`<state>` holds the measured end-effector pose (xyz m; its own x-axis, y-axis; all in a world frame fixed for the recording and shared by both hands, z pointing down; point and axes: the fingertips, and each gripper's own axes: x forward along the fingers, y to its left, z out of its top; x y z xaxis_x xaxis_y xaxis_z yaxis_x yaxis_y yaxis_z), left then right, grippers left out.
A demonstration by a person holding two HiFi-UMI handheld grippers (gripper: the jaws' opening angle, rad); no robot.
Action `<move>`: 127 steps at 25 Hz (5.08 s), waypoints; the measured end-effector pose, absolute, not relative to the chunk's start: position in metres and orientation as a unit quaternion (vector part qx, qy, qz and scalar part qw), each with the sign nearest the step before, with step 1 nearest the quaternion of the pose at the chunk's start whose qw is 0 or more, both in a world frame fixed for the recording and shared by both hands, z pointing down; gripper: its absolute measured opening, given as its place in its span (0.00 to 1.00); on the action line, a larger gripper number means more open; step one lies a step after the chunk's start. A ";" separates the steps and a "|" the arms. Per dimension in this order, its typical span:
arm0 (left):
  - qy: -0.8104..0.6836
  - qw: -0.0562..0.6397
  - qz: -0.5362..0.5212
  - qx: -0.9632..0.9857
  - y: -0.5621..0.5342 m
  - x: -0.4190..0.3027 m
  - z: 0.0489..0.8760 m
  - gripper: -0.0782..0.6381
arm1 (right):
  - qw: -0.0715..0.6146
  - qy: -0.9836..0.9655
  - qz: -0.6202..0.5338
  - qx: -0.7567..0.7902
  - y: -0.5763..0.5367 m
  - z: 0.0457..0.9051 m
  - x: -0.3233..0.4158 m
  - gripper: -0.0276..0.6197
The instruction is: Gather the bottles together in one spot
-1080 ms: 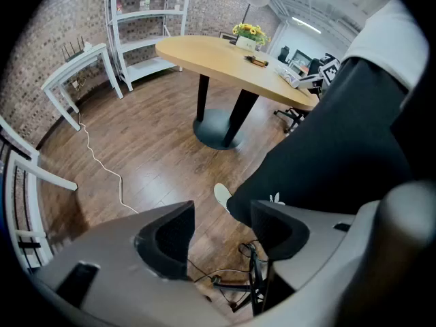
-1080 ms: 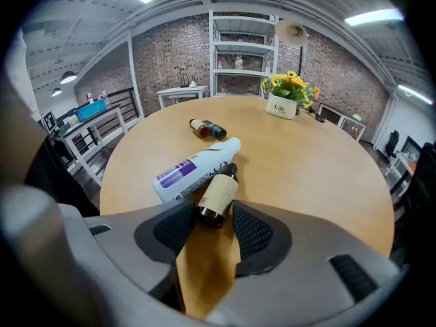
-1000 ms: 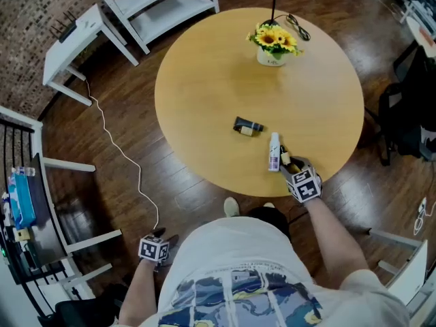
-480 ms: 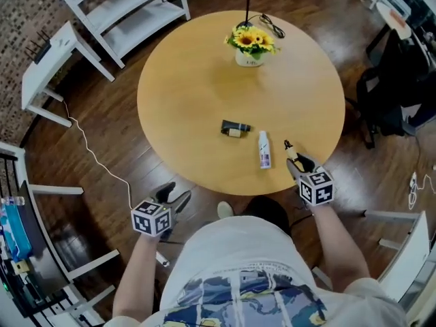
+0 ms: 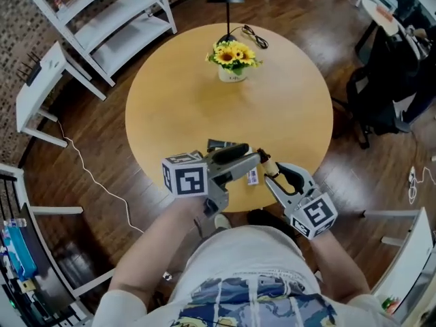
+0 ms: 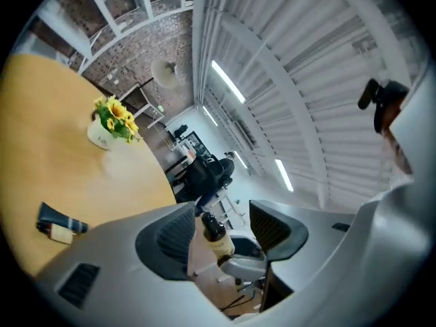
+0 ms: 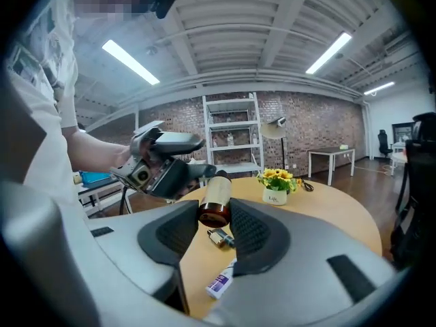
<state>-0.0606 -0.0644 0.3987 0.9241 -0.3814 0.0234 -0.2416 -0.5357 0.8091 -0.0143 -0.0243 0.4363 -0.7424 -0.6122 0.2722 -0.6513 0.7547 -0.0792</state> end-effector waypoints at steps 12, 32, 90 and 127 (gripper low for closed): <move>-0.207 0.502 -0.028 0.839 -0.132 0.020 0.431 0.21 | 0.128 -0.949 0.079 0.278 -0.087 0.458 0.033 0.30; -0.540 0.229 0.191 0.787 -0.393 -0.129 0.599 0.21 | 0.214 -0.889 0.213 0.344 -0.147 0.559 0.180 0.32; -0.532 0.314 0.142 0.773 0.196 -0.208 0.534 0.36 | 0.252 -0.909 0.124 0.309 0.141 0.532 0.015 0.32; -0.644 0.376 0.090 0.661 0.095 -0.248 0.521 0.36 | 0.492 -0.867 -0.078 0.004 -0.111 0.697 -0.151 0.29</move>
